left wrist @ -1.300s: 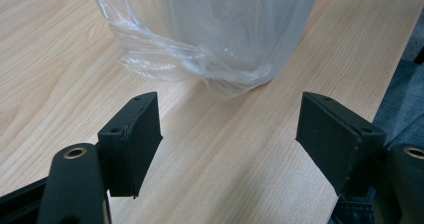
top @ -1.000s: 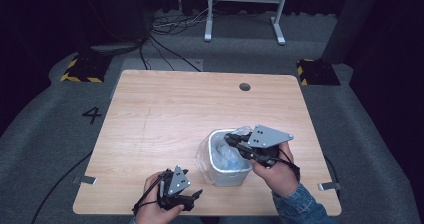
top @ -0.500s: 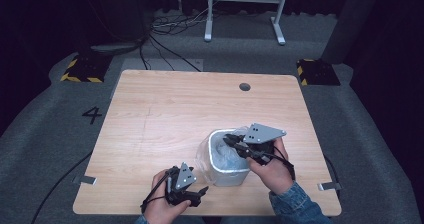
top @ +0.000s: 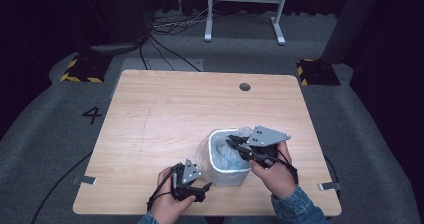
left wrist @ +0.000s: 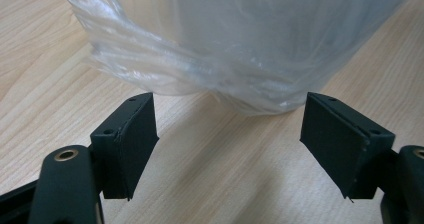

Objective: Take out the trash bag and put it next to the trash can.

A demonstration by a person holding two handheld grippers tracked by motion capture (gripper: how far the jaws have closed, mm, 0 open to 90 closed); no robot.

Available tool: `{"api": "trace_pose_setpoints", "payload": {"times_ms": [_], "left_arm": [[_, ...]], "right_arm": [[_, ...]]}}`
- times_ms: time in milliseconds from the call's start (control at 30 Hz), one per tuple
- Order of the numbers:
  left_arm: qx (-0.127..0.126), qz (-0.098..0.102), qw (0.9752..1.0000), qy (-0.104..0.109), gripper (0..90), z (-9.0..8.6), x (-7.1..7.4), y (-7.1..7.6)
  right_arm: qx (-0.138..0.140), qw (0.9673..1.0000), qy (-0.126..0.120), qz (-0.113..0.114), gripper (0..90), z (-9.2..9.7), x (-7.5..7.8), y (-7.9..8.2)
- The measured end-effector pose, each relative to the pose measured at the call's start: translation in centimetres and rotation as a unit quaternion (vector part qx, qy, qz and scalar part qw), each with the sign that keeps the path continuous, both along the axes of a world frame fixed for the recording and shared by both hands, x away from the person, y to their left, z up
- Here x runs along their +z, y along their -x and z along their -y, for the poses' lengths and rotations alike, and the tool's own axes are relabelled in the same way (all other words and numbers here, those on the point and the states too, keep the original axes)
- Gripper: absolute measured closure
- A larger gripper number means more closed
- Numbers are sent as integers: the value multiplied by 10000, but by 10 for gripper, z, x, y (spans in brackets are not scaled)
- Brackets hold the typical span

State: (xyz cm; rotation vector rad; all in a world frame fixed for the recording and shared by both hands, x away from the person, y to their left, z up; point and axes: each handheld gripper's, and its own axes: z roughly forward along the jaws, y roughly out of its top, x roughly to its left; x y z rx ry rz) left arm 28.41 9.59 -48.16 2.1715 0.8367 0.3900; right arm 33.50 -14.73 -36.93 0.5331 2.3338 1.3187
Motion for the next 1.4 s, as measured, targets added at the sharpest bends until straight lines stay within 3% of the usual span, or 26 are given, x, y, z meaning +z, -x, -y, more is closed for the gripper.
{"api": "trace_pose_setpoints", "payload": {"times_ms": [133,300,400,500,600,700,867,1033,1233,1400], "left_arm": [[-45,-138,9998,99,241,2,-3,-4],[-154,-26,9998,135,294,2,-2,-6],[-297,-80,9994,127,399,1,0,-7],[-422,-124,9988,197,582,0,3,-6],[-523,-43,9985,178,760,-4,10,-4],[-487,25,9985,245,860,-9,18,-1],[-443,110,9982,400,873,-20,36,2],[-385,401,9974,459,875,-31,58,6],[-330,700,9948,664,874,-37,84,4],[-330,931,9926,702,875,-38,100,-2]], "right_arm": [[-2,10000,-25,9,808,2,0,2],[10,10000,-37,24,809,4,0,5],[30,10000,-41,34,810,4,0,5],[49,10000,-43,32,811,4,-1,6],[61,10000,-49,36,814,4,-1,6],[55,10000,-51,49,816,5,-1,6],[57,9999,-69,82,818,8,2,8],[50,9999,-70,118,819,11,5,10],[6,9999,-93,145,820,13,7,10],[-3,9998,-92,161,820,13,9,11]]}}
